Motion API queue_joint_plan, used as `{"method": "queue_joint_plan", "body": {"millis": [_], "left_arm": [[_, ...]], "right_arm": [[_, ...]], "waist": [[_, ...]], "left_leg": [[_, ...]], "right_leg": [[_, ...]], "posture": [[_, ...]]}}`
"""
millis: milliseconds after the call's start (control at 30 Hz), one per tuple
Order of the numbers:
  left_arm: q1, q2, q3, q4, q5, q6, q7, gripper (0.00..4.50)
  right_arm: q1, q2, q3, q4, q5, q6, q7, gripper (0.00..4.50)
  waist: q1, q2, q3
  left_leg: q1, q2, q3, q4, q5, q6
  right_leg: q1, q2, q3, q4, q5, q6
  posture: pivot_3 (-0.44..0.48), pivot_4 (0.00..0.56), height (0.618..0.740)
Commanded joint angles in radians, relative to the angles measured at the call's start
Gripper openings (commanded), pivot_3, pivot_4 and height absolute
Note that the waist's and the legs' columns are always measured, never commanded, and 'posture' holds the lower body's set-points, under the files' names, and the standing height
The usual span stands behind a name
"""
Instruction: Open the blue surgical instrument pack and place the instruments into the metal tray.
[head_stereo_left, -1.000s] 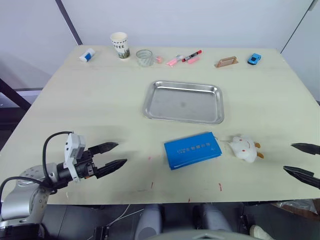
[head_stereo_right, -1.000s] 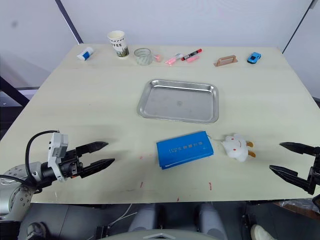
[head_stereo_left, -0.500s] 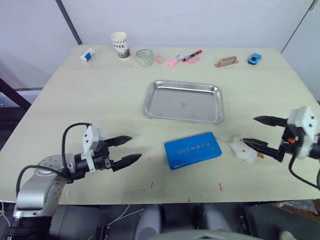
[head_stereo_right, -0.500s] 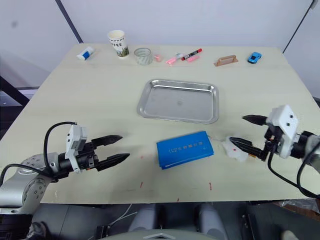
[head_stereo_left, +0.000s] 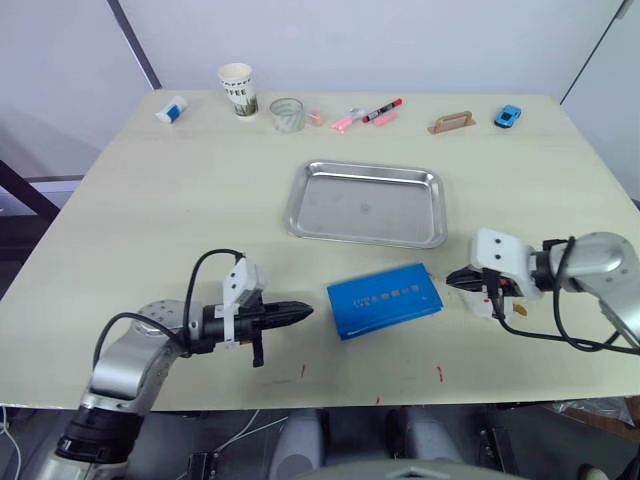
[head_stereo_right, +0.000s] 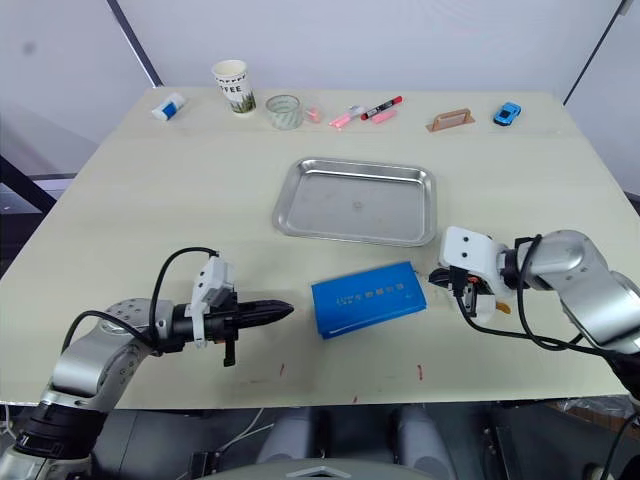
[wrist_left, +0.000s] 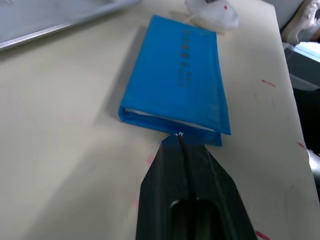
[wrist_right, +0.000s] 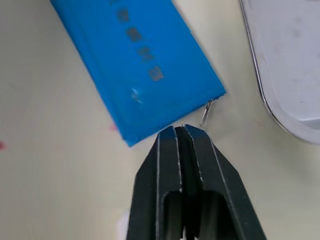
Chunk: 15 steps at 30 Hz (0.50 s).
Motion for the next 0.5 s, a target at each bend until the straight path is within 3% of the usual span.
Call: {"method": "queue_joint_plan", "body": {"millis": [33, 500], "left_arm": [[-0.014, -0.016, -0.021, -0.008, 0.019, -0.006, 0.018, 0.04], [-0.039, -0.078, -0.089, 0.025, 0.090, -0.023, 0.064, 0.04]], "right_arm": [[-0.065, 0.018, 0.034, -0.005, -0.057, 0.003, 0.025, 0.00], [-0.138, 0.047, 0.144, -0.007, -0.224, -0.003, 0.098, 0.00]], "waist": [[0.001, 0.000, 0.000], [0.001, 0.000, 0.000]], "left_leg": [[0.000, 0.000, 0.000, 0.000, 0.000, 0.000], [-0.001, 0.000, 0.000, 0.001, 0.000, 0.000]], "right_leg": [[0.000, 0.000, 0.000, 0.000, 0.000, 0.000], [0.000, 0.000, -0.001, 0.000, 0.000, 0.000]], "posture": [[0.000, 0.150, 0.740], [0.000, 0.150, 0.740]]}}
